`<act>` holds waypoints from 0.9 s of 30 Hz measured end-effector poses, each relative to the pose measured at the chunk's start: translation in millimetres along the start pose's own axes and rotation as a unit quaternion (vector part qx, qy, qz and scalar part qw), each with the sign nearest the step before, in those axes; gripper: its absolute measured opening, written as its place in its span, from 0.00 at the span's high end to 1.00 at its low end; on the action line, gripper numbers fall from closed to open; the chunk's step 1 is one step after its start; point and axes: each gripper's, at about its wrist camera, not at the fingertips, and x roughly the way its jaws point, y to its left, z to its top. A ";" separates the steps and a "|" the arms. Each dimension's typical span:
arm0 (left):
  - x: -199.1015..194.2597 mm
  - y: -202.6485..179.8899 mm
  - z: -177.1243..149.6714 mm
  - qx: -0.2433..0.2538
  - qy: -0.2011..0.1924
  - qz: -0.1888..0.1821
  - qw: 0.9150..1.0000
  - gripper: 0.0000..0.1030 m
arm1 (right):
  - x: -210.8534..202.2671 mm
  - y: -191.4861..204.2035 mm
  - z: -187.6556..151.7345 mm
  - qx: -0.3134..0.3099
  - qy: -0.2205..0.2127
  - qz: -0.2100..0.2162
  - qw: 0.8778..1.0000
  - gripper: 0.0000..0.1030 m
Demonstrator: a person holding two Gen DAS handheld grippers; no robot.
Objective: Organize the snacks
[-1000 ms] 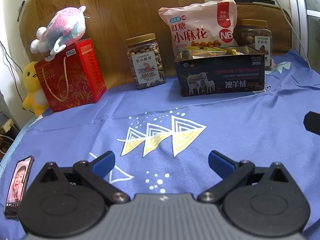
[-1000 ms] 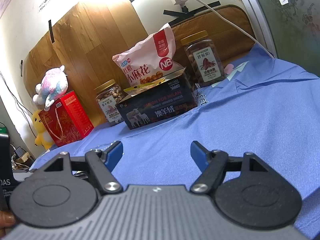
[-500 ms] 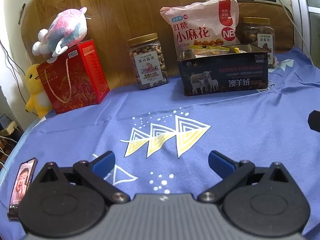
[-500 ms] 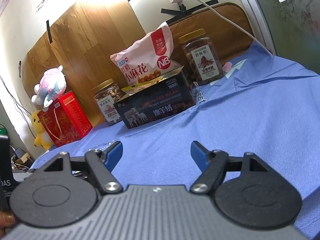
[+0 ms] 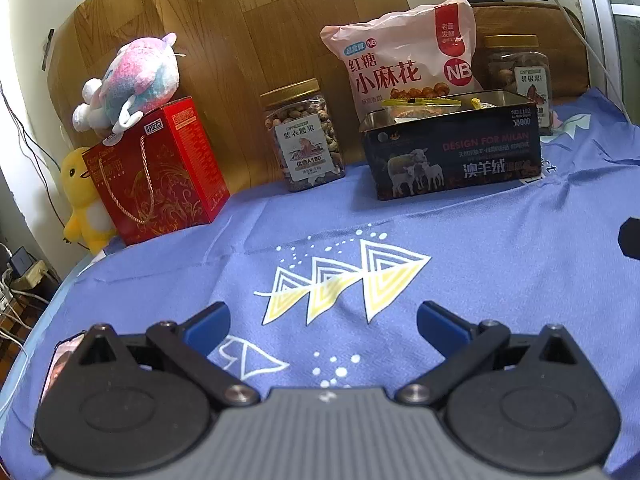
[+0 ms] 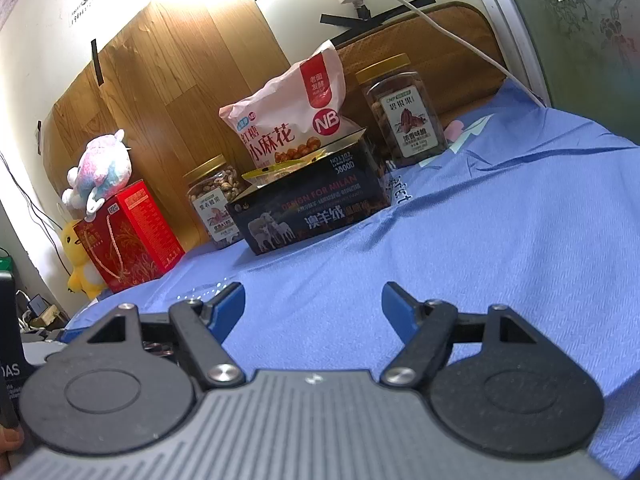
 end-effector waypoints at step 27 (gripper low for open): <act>1.6 -4.0 -1.6 0.011 0.009 -0.018 1.000 0.00 | -5.2 -0.2 -0.7 -0.006 -0.016 -0.004 1.000 0.25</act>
